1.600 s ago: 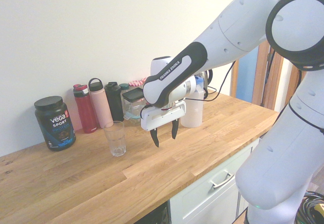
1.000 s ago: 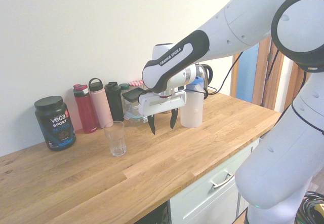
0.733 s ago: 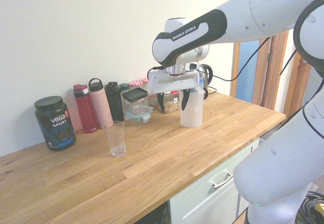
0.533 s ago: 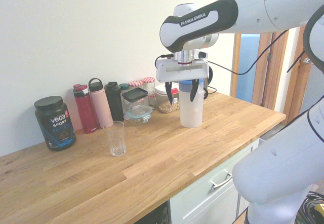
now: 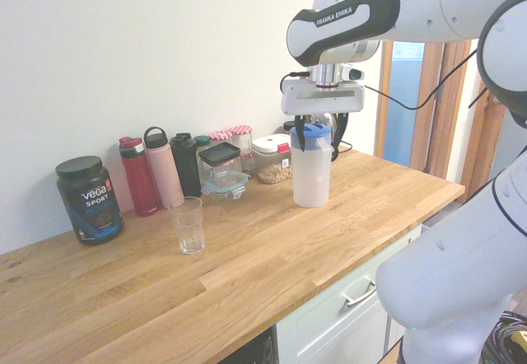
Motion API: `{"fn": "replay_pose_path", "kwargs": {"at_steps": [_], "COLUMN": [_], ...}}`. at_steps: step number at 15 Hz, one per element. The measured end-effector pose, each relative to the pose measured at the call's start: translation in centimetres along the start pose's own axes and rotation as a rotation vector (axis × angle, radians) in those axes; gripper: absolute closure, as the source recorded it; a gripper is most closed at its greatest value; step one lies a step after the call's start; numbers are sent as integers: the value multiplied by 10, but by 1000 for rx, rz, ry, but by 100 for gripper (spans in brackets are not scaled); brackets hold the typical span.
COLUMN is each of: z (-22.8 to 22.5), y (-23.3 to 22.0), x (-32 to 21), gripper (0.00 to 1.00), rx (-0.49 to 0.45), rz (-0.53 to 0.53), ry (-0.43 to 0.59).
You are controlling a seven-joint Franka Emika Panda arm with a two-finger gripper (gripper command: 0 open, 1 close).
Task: Pour me some water
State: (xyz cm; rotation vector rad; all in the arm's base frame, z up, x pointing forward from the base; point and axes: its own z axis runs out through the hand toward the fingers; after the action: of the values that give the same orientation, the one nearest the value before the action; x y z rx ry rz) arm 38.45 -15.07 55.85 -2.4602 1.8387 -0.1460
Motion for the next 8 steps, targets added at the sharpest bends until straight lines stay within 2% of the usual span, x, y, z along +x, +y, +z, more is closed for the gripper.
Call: {"fn": "replay_pose_path", "kwargs": {"at_steps": [8], "z": [31], "y": [-24], "x": [62], "gripper": [0], "rx": [0], "rz": [-71], "ry": [-30]}}
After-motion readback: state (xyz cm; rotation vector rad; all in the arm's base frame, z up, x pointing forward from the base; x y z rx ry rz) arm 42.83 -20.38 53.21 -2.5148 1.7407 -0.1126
